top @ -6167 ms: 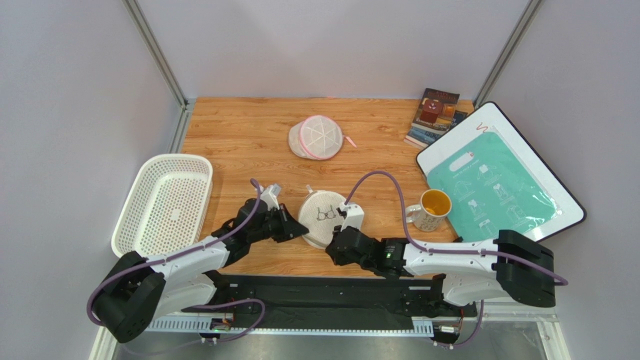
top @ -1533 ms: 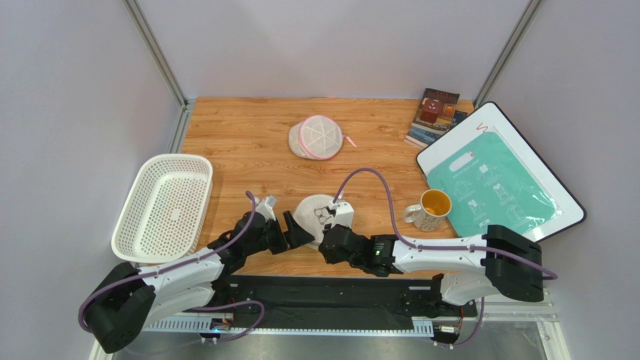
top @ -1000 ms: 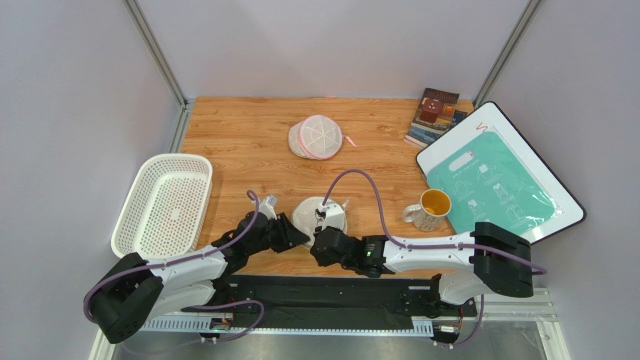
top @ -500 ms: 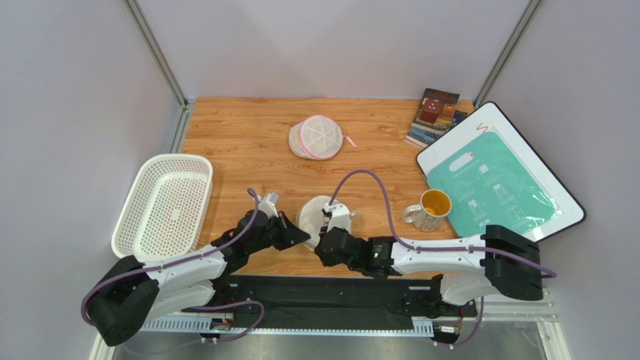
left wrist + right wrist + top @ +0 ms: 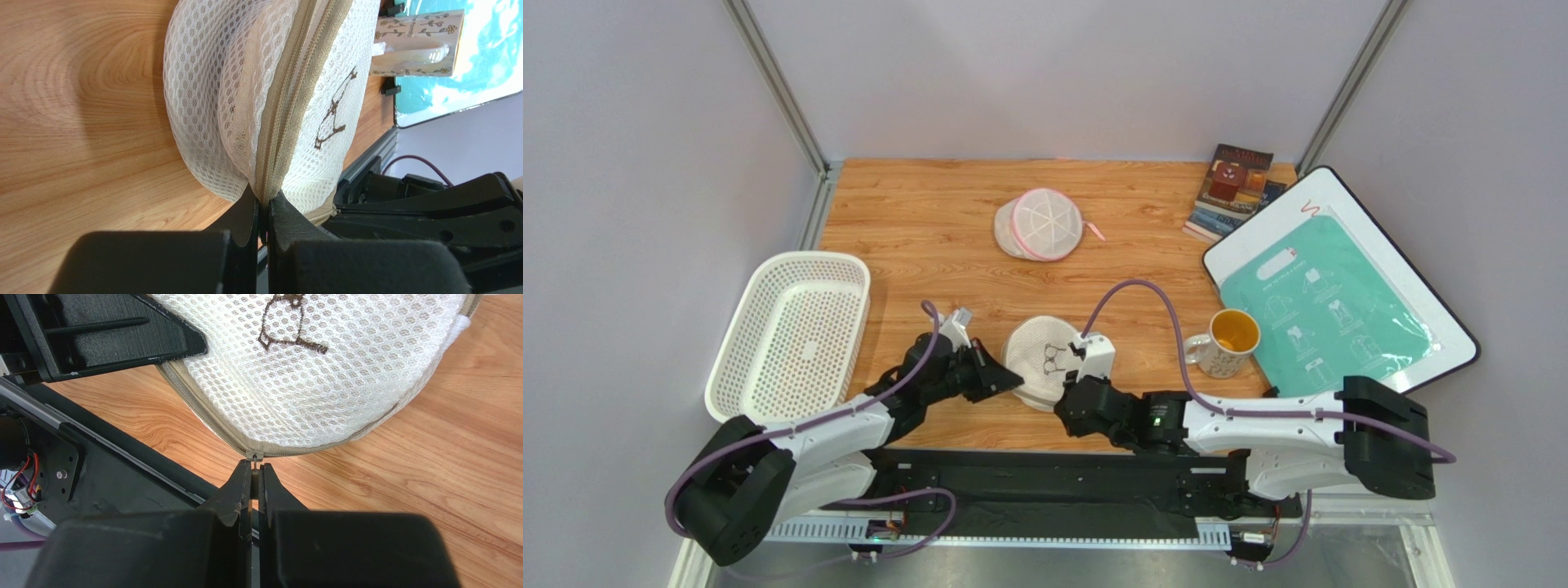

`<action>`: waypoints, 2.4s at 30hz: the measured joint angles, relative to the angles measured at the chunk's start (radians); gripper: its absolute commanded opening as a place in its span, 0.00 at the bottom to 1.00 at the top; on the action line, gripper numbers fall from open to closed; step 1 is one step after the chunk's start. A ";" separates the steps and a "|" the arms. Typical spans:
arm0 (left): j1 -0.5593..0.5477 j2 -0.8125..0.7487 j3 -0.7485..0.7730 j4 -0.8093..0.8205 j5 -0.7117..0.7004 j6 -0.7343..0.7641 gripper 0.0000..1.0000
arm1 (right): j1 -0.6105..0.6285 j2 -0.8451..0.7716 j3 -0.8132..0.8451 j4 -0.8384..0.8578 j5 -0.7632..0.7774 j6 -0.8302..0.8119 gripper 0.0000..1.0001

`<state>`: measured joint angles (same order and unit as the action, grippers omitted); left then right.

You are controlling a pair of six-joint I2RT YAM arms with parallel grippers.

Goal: Unzip the laundry bag and remove the bra
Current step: Unzip the laundry bag at the center of the board.

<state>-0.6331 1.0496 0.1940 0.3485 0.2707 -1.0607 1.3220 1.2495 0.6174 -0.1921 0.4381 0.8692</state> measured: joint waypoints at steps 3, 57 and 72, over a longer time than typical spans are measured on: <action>0.016 0.000 0.000 0.000 0.020 0.011 0.00 | 0.000 -0.018 -0.008 -0.009 0.009 0.002 0.00; -0.048 -0.124 -0.055 -0.061 -0.029 -0.016 0.03 | 0.052 0.212 0.176 0.032 -0.037 -0.037 0.00; -0.050 -0.026 -0.008 -0.047 -0.025 -0.019 0.00 | 0.060 0.158 0.107 0.035 -0.023 0.002 0.00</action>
<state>-0.6834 1.0241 0.1864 0.3019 0.2455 -1.0794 1.3819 1.4078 0.7242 -0.1574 0.4149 0.8711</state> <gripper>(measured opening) 0.064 0.015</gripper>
